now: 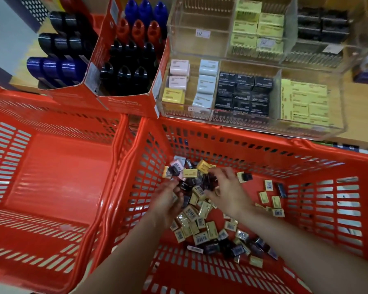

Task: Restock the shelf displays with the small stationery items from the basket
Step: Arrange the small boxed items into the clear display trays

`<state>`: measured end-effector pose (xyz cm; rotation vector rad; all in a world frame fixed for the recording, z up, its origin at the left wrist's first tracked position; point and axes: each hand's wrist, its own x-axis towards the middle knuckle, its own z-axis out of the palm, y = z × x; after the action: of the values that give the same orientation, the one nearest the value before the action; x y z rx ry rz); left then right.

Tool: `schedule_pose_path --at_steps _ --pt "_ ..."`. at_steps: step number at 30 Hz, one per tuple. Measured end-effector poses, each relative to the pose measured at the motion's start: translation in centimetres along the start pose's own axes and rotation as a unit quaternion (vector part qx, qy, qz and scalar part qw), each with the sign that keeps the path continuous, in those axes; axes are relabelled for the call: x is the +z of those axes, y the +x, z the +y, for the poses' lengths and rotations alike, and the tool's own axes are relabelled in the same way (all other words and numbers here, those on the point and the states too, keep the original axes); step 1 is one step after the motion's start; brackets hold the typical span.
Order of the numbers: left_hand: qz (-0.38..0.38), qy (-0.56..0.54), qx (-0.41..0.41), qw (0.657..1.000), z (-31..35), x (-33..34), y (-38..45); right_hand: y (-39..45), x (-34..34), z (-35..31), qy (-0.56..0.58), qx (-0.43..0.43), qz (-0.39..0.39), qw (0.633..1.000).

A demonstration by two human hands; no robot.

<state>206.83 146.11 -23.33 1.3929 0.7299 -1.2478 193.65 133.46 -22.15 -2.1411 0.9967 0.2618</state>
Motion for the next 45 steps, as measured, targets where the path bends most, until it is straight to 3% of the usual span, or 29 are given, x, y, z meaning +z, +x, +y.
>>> schedule_pose_path --at_steps 2,6,14,19,21,23,25,27,29,31,35,38,45 --pt "0.010 0.009 -0.004 1.000 0.0 -0.1 0.4 0.8 1.3 -0.5 -0.070 0.015 -0.044 0.996" --pt "0.011 -0.004 0.000 1.000 0.0 0.2 0.6 2.0 4.2 -2.0 -0.167 0.046 -0.001 0.985" --pt "0.017 0.004 0.024 1.000 0.1 0.9 0.7 2.2 4.0 0.4 -0.113 -0.002 0.031 0.993" --pt "0.004 0.031 0.025 0.999 -0.4 1.7 -0.6 1.1 4.0 1.3 -0.167 -0.014 -0.049 0.985" --pt "0.001 0.044 0.023 0.999 -0.5 1.9 -1.3 0.8 3.8 1.3 -0.094 0.000 -0.020 0.995" --pt "0.008 0.056 0.030 0.998 -0.4 2.1 -1.7 0.6 2.6 0.6 0.060 0.068 0.030 0.995" --pt "0.010 0.066 0.035 0.997 0.0 2.4 -2.4 0.1 0.6 -0.5 0.288 0.176 0.037 0.941" --pt "-0.016 0.082 0.034 0.996 0.6 3.1 -3.9 -1.0 -2.2 -1.8 0.528 0.237 -0.005 0.815" --pt "-0.064 0.125 0.042 0.989 1.5 4.3 -6.3 -2.8 -5.6 -3.0 0.658 0.235 -0.052 0.713" --pt "-0.115 0.180 0.073 0.974 3.0 5.4 -9.6 -4.9 -9.1 -4.3 0.695 0.197 -0.091 0.686" --pt "-0.180 0.294 0.205 0.916 6.4 7.5 -18.5 -9.8 -16.3 -7.7 0.675 0.092 -0.134 0.720" --pt "-0.208 0.317 0.279 0.882 7.9 8.5 -25.3 -13.1 -21.4 -9.7 0.644 0.048 -0.143 0.750" --pt "-0.269 0.350 0.355 0.824 7.1 11.1 -32.5 -17.7 -28.2 -11.3 0.620 -0.003 -0.097 0.779"
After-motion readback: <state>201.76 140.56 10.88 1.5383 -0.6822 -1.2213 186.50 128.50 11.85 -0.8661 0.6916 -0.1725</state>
